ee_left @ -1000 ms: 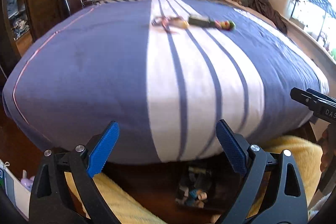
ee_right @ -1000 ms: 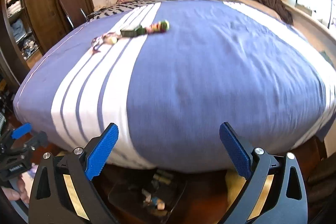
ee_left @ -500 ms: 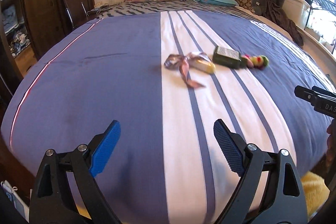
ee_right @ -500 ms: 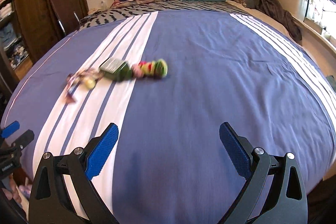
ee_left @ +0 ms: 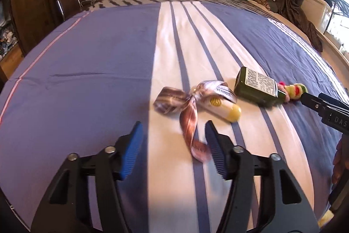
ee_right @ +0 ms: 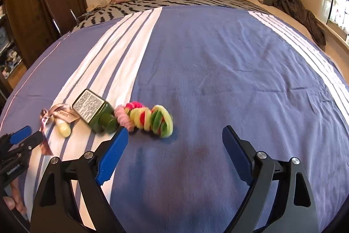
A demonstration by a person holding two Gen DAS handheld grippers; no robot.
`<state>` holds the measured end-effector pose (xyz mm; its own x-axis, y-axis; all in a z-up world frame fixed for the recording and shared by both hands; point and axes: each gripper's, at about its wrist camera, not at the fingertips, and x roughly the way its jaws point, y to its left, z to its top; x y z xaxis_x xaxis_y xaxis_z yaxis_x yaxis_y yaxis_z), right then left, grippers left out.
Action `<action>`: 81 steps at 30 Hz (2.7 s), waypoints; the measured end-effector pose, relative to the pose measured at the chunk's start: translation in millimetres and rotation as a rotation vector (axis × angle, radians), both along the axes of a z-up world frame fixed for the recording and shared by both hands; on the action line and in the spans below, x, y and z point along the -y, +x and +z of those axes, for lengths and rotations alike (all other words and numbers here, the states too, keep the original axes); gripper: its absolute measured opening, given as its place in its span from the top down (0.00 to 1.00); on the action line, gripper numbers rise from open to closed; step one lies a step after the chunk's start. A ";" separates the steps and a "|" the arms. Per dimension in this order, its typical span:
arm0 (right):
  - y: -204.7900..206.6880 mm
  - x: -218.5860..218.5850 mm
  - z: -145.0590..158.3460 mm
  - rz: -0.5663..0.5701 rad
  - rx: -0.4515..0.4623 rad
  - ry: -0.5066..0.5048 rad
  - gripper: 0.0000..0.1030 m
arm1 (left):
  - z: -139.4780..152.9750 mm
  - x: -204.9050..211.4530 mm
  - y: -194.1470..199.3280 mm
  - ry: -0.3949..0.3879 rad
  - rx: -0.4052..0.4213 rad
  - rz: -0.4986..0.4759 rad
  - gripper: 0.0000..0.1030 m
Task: Collect trash
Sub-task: 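Grasp the ribbon with the left tool while the right tool grasps the hair ties, then carry the ribbon and hair ties to the bin and open both tools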
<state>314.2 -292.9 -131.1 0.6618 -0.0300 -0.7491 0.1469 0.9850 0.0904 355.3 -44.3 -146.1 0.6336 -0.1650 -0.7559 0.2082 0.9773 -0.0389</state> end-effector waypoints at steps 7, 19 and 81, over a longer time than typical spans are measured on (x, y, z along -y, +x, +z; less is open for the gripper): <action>23.5 0.1 -7.0 0.027 -0.013 0.041 0.45 | -10.1 7.0 18.7 -0.023 -0.027 -0.017 0.73; -4.7 -29.8 4.4 0.083 0.015 -0.066 0.74 | -4.3 9.2 -5.1 -0.013 -0.019 -0.050 1.00; -315.8 -85.2 -125.7 0.149 -0.284 0.045 0.73 | -132.7 4.7 -329.7 -0.042 -0.333 -0.265 1.00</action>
<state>-1.6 -207.7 -256.8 0.4204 0.0889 -0.9030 0.0273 0.9935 0.1105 25.6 -49.0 -278.9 0.2876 -0.3242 -0.9012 0.4217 0.8877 -0.1847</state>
